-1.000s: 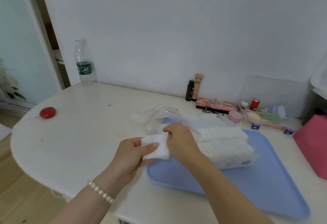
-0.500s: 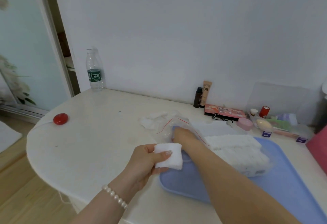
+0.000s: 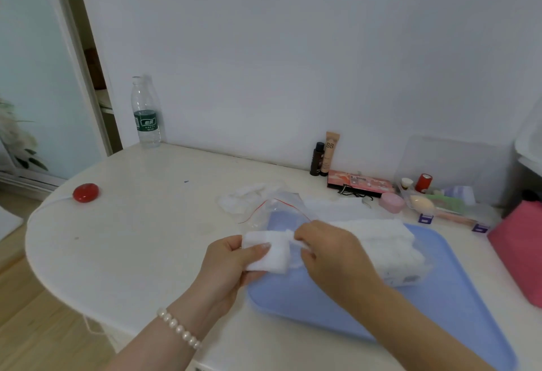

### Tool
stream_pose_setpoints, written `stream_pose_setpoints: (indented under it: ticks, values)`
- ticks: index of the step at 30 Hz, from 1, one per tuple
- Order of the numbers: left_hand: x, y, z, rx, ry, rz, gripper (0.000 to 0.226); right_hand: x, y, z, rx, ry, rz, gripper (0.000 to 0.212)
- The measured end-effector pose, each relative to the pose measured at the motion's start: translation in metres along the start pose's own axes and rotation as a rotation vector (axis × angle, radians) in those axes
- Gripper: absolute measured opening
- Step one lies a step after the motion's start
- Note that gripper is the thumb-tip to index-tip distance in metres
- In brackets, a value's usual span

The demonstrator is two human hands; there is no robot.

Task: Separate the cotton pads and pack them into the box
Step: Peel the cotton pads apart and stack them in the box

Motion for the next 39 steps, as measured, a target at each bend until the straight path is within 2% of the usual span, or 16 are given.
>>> stream_pose_setpoints:
  ticks: [2, 4, 6, 7, 9, 12, 15, 20, 24, 28, 30, 33, 35, 37, 39]
  values:
    - [-0.013, 0.001, -0.002, -0.003, 0.050, -0.006, 0.015, 0.032, 0.007, 0.016, -0.309, -0.433, 0.081, 0.017]
    - [-0.031, 0.002, -0.007, 0.009, 0.079, -0.031, 0.015, 0.056, 0.011, 0.030, -0.556, -0.988, 0.053, 0.021]
    - [-0.051, 0.005, -0.012, 0.023, 0.098, -0.074, 0.018, 0.068, 0.018, 0.034, -0.665, -1.446, -0.016, 0.022]
    - [-0.061, 0.007, -0.014, 0.035, 0.115, -0.102, 0.021, 0.070, 0.022, 0.035, -0.686, -1.518, -0.052, 0.026]
    - [-0.083, 0.014, -0.018, 0.062, 0.145, -0.185, 0.026, 0.069, 0.032, 0.035, -0.727, -1.439, -0.105, 0.032]
    - [-0.106, 0.022, -0.023, 0.080, 0.141, -0.326, 0.028, 0.067, 0.042, 0.045, -0.787, -1.148, -0.071, 0.033]
    - [-0.118, 0.027, -0.027, 0.116, 0.088, -0.445, 0.032, 0.073, 0.049, 0.057, -0.729, -0.984, -0.026, 0.034]
    - [-0.124, 0.031, -0.029, 0.228, 0.048, -0.573, 0.039, 0.076, 0.057, 0.063, -0.649, -0.951, -0.106, 0.039]
    - [-0.121, 0.026, -0.031, 0.313, 0.130, -0.579, 0.057, 0.075, 0.060, 0.067, -0.643, -0.943, -0.134, 0.039]
    - [-0.125, 0.032, -0.035, 0.225, 0.000, -0.595, 0.033, 0.071, 0.066, 0.066, -0.666, -0.857, -0.114, 0.037]
    - [-0.126, 0.033, -0.042, 0.172, -0.027, -0.553, 0.029, 0.070, 0.073, 0.064, -0.666, -0.725, -0.047, 0.039]
    - [-0.129, 0.032, -0.050, 0.136, 0.029, -0.493, 0.031, 0.070, 0.088, 0.070, -0.732, -0.569, 0.136, 0.044]
    - [-0.133, 0.029, -0.053, 0.102, 0.058, -0.464, 0.034, 0.067, 0.094, 0.075, -0.840, -0.688, 0.131, 0.040]
    - [-0.146, 0.026, -0.053, 0.080, 0.063, -0.458, 0.034, 0.065, 0.096, 0.081, -0.889, -0.924, 0.087, 0.025]
    - [-0.163, 0.019, -0.050, 0.074, 0.044, -0.451, 0.023, 0.067, 0.095, 0.092, -0.914, -1.109, 0.143, 0.023]
Point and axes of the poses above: each hand's wrist, its own y-axis away from the middle knuckle, its own x-axis out of the back of the hand, z = x × y, the point moved 3 cm from there along -y, towards the middle knuckle, and after that the axes turned 6 degrees about y, right-handed, at the moved point
